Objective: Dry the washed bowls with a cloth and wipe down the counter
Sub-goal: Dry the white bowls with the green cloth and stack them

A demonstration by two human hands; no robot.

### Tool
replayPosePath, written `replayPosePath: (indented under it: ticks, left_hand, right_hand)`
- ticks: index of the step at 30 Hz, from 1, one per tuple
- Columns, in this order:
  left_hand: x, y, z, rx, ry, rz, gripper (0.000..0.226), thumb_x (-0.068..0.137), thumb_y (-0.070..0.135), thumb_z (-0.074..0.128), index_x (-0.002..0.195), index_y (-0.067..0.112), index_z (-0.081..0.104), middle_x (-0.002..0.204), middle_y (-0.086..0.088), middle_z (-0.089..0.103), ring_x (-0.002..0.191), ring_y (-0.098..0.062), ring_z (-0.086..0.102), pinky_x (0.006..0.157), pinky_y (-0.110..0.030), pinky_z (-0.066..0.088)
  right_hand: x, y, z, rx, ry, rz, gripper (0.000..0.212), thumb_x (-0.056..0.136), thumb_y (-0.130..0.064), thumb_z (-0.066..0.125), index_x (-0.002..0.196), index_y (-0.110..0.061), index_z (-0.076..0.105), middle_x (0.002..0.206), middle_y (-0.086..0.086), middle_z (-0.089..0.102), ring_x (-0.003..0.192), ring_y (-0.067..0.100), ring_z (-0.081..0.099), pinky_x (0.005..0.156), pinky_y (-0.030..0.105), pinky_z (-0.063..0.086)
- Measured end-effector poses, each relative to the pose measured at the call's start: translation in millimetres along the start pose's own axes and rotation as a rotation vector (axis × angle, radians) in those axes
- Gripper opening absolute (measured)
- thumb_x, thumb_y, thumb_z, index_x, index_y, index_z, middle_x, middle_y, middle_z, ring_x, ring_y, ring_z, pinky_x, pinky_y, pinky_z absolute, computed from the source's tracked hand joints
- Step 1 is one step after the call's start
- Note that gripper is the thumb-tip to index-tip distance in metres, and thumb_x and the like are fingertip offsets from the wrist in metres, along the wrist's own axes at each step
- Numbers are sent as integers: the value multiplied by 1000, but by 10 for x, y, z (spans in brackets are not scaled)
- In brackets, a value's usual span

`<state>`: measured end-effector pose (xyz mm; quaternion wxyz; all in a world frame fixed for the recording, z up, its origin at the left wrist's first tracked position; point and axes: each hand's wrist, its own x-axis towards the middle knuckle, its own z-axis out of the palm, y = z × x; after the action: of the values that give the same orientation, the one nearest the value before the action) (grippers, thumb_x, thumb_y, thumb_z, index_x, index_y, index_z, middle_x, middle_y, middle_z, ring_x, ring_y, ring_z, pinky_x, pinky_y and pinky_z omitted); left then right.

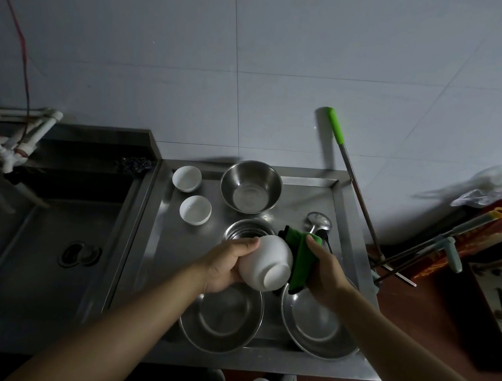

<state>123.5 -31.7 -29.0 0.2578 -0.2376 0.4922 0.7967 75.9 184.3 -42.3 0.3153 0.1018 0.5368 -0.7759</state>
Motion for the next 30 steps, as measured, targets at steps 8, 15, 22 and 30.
replayPosePath:
  ticks: [8, 15, 22, 30]
  left_hand:
    - [86, -88, 375, 87, 137, 177, 21, 103, 28, 53, 101, 15, 69, 104, -9, 74, 97, -24, 68, 93, -41, 52]
    - [156, -148, 622, 200, 425, 272, 24, 105, 33, 48, 97, 25, 69, 97, -2, 74, 90, -14, 70, 81, -31, 57]
    - [82, 104, 708, -509, 350, 113, 38, 104, 37, 48, 106, 6, 70, 98, -15, 76, 98, -31, 71, 92, -45, 56]
    - [78, -36, 510, -602, 141, 85, 54, 104, 47, 38, 135, 7, 53, 125, -25, 66, 114, -40, 65, 92, -54, 55]
  right_hand:
    - [7, 54, 215, -162, -34, -81, 61, 104, -59, 19, 140, -27, 56, 130, 12, 64, 104, 26, 69, 82, 44, 59]
    - [62, 206, 389, -435, 48, -379, 41, 100, -51, 42, 135, -37, 59, 136, -10, 59, 126, 12, 57, 108, 48, 46]
    - [109, 489, 377, -1063, 235, -1013, 44, 101, -38, 52, 143, -23, 54, 154, 3, 40, 146, 23, 31, 114, 50, 36]
    - [-43, 444, 572, -172, 332, -447, 38, 101, -52, 45, 137, -46, 52, 142, -9, 51, 129, 18, 52, 104, 48, 48]
